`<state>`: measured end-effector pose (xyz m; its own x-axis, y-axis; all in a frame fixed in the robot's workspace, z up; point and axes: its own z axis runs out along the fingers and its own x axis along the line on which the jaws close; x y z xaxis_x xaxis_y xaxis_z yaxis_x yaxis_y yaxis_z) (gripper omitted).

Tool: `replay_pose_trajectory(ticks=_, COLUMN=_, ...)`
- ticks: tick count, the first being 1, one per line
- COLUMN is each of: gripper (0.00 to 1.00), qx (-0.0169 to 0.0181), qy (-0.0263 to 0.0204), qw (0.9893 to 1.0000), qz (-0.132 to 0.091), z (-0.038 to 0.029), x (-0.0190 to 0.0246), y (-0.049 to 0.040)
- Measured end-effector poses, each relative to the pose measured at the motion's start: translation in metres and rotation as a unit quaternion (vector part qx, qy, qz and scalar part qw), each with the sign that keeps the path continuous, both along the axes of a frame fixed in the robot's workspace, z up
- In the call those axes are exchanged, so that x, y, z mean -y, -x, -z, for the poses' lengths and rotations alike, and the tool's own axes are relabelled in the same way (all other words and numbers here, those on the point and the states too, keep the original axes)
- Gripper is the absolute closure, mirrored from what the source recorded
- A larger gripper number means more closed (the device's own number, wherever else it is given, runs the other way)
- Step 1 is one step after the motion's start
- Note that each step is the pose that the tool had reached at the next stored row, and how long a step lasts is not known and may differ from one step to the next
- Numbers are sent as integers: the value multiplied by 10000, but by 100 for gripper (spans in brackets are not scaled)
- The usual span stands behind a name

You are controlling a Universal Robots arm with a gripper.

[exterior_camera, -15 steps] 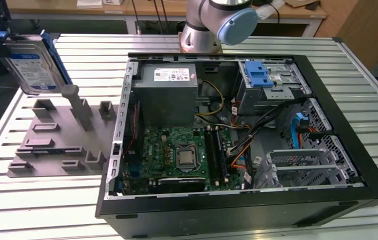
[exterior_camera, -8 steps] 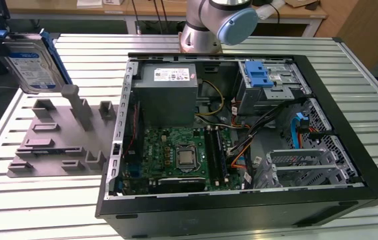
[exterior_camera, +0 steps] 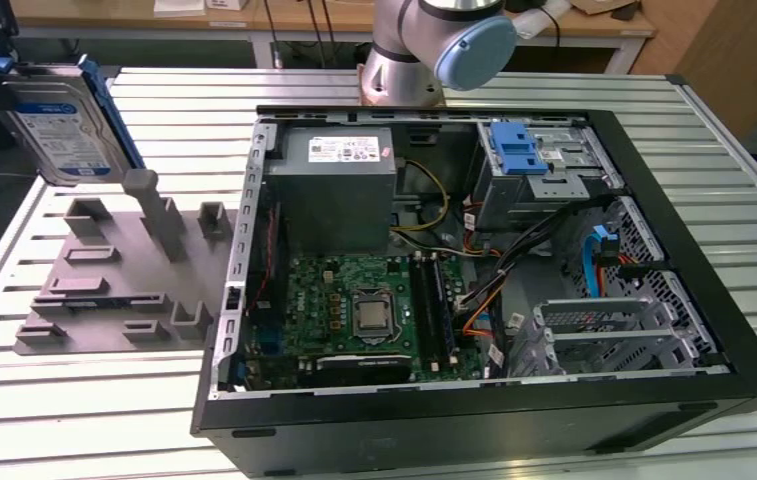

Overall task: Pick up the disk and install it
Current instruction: 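Pick up the disk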

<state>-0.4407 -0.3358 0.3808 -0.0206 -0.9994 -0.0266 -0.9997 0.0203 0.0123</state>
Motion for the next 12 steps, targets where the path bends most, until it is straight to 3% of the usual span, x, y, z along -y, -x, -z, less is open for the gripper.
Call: replay_pose_trajectory(ticks=12, gripper=63, qx=0, qy=0, qw=10000, qz=0, z=-35, x=0, y=0)
